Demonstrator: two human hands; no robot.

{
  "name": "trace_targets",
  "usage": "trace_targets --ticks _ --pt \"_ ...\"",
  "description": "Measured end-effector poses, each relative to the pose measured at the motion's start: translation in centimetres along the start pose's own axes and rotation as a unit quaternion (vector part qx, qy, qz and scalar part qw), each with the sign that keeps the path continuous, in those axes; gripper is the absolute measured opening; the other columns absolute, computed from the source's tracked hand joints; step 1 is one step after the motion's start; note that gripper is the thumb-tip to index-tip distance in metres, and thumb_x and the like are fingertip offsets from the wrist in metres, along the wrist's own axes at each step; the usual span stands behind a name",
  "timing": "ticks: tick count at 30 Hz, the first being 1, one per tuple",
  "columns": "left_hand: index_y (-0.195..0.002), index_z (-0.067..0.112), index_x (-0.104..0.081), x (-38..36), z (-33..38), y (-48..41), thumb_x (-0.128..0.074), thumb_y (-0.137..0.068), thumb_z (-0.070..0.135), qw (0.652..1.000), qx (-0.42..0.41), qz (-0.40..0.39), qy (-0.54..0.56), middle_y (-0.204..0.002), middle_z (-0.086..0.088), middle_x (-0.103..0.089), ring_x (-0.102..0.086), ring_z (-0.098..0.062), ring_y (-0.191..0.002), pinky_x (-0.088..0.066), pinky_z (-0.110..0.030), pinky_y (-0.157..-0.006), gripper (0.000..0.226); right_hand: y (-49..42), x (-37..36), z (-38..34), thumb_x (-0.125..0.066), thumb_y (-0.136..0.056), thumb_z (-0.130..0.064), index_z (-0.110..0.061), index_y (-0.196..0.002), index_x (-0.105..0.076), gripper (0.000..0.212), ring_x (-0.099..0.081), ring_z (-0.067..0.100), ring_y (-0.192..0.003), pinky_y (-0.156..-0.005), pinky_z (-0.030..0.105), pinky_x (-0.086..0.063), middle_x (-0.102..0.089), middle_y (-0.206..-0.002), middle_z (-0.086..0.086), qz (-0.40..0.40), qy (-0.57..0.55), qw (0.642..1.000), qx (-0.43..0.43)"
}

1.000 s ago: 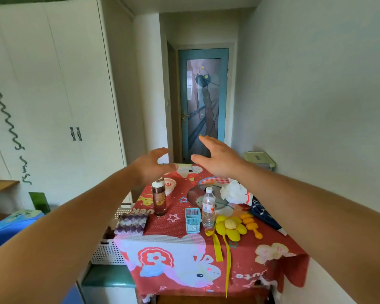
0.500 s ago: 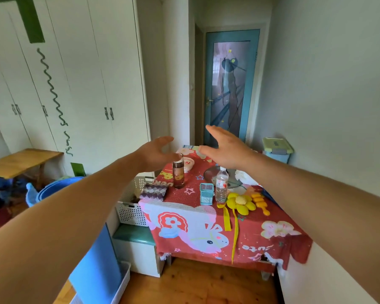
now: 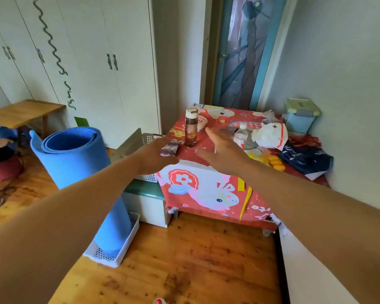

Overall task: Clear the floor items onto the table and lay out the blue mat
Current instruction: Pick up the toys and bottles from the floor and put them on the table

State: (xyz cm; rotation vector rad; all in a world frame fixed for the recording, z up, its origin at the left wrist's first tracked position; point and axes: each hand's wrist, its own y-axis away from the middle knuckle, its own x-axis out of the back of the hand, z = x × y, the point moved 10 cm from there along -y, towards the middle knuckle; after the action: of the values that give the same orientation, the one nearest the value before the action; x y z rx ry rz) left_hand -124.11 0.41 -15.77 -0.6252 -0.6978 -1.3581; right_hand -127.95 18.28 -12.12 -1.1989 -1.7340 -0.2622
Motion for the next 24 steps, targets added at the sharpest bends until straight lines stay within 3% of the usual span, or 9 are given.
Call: trace_targets --ticks 1,4,8,11,15,19,24 --pt "-0.14 0.031 -0.032 -1.7 -2.1 0.0 -0.068 -0.077 0.043 1.0 0.012 -0.01 -0.004 -0.146 -0.001 -0.039 -0.046 -0.015 -0.12 -0.031 -0.018 -0.092 0.074 0.5 -2.2 0.9 -0.049 -0.084 -0.059 -0.023 -0.145 -0.029 0.073 -0.026 0.014 -0.136 -0.1 0.019 -0.021 -0.032 -0.152 0.005 -0.014 0.002 1.0 -0.001" --pt "-0.144 0.027 -0.026 -6.9 -8.4 0.2 -0.066 -0.077 0.046 0.997 0.054 -0.046 -0.016 -0.154 0.0 -0.025 -0.031 -0.021 -0.137 -0.022 -0.031 -0.113 0.08 2.1 -9.5 5.1 -0.043 -0.085 -0.066 -0.022 -0.149 -0.016 0.082 -0.015 0.017 -0.144 -0.113 0.033 -0.016 -0.015 -0.159 0.0 -0.085 0.043 0.994 -0.046" --pt "-0.143 0.026 -0.026 -14.1 -16.8 0.7 -0.066 -0.078 0.044 0.993 0.1 -0.067 -0.007 -0.153 -0.001 -0.026 -0.039 -0.026 -0.132 -0.032 -0.038 -0.108 0.079 4.6 -18.2 9.9 -0.045 -0.085 -0.064 -0.021 -0.149 -0.015 0.083 -0.014 0.017 -0.145 -0.111 0.028 -0.012 -0.015 -0.159 -0.002 -0.116 0.032 0.991 -0.06" --pt "-0.146 0.025 -0.02 -19.6 -21.8 1.2 -0.064 -0.079 0.048 0.989 0.117 -0.09 -0.021 -0.157 0.0 -0.016 -0.024 -0.022 -0.141 -0.021 -0.036 -0.113 0.083 6.9 -23.3 12.5 -0.043 -0.081 -0.069 -0.024 -0.149 -0.015 0.086 -0.016 0.016 -0.144 -0.104 0.025 -0.016 -0.017 -0.158 -0.004 -0.133 0.008 0.988 -0.074" --pt "-0.146 0.023 -0.02 -29.3 -30.2 2.1 -0.063 -0.079 0.049 0.983 0.131 -0.126 -0.027 -0.156 -0.001 -0.017 -0.016 -0.02 -0.143 -0.016 -0.037 -0.116 0.083 10.9 -32.7 17.0 -0.045 -0.078 -0.065 -0.037 -0.137 -0.02 0.07 -0.031 0.016 -0.133 -0.092 0.023 -0.023 -0.033 -0.149 -0.004 -0.145 -0.035 0.986 -0.071" --pt "-0.145 0.028 -0.021 -38.9 -38.8 3.8 -0.063 -0.076 0.055 0.976 0.151 -0.157 -0.023 -0.156 0.002 -0.018 -0.019 -0.02 -0.142 -0.021 -0.036 -0.112 0.085 15.8 -43.9 23.9 -0.044 -0.08 -0.07 -0.032 -0.148 -0.007 0.086 -0.014 0.017 -0.145 -0.113 0.037 -0.023 -0.01 -0.159 -0.007 -0.215 0.005 0.969 -0.119" --pt "-0.145 0.027 -0.02 -47.4 -46.9 6.5 -0.063 -0.077 0.056 0.969 0.169 -0.181 -0.013 -0.157 0.001 -0.016 -0.017 -0.02 -0.143 -0.018 -0.036 -0.113 0.086 21.4 -54.6 29.3 -0.04 -0.081 -0.073 -0.034 -0.149 -0.001 0.087 -0.009 0.021 -0.146 -0.114 0.047 -0.023 -0.002 -0.16 -0.008 -0.262 0.038 0.952 -0.157"
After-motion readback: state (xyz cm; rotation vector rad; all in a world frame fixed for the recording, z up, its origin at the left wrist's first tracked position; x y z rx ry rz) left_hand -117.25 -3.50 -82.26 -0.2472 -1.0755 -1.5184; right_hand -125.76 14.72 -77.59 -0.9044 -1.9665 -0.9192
